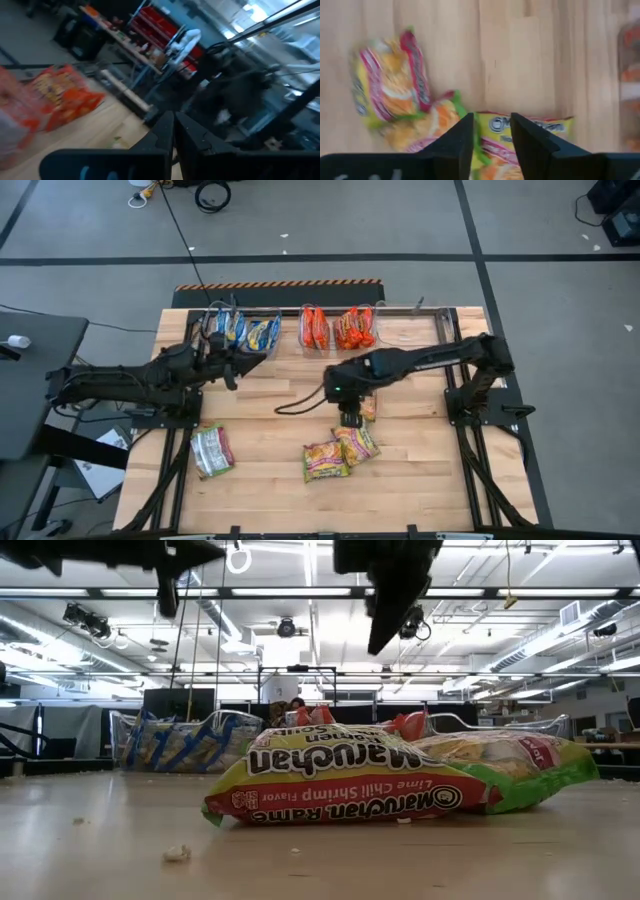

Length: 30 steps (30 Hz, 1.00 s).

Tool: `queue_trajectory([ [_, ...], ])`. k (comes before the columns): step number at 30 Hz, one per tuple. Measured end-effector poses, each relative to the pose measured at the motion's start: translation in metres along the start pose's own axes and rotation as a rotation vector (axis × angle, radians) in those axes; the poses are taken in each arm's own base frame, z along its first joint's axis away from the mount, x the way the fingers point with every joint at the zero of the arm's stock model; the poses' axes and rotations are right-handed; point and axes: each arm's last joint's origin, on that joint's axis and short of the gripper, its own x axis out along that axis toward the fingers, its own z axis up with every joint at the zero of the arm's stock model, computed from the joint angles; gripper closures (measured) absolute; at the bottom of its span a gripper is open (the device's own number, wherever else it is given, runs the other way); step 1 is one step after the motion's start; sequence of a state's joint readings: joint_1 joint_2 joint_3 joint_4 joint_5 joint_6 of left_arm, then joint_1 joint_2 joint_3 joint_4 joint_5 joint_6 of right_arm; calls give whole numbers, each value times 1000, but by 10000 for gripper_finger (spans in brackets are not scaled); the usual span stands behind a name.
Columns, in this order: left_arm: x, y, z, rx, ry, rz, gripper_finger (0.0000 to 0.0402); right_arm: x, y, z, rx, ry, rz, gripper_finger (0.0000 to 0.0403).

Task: Sort Maruchan noodles
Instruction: Put the green noodle pack into the right transparent bin

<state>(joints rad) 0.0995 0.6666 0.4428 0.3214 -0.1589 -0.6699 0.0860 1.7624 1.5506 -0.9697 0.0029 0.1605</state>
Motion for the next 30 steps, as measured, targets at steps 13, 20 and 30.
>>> queue_trajectory([
  [13,-13,-68,78,294,-30,-14,382,90,-39,20,-583,431,62,174],
  [20,-12,-68,77,337,2,11,382,120,-53,17,-690,530,130,197],
  [30,7,-60,61,342,108,93,382,125,-55,16,-745,535,183,282],
])
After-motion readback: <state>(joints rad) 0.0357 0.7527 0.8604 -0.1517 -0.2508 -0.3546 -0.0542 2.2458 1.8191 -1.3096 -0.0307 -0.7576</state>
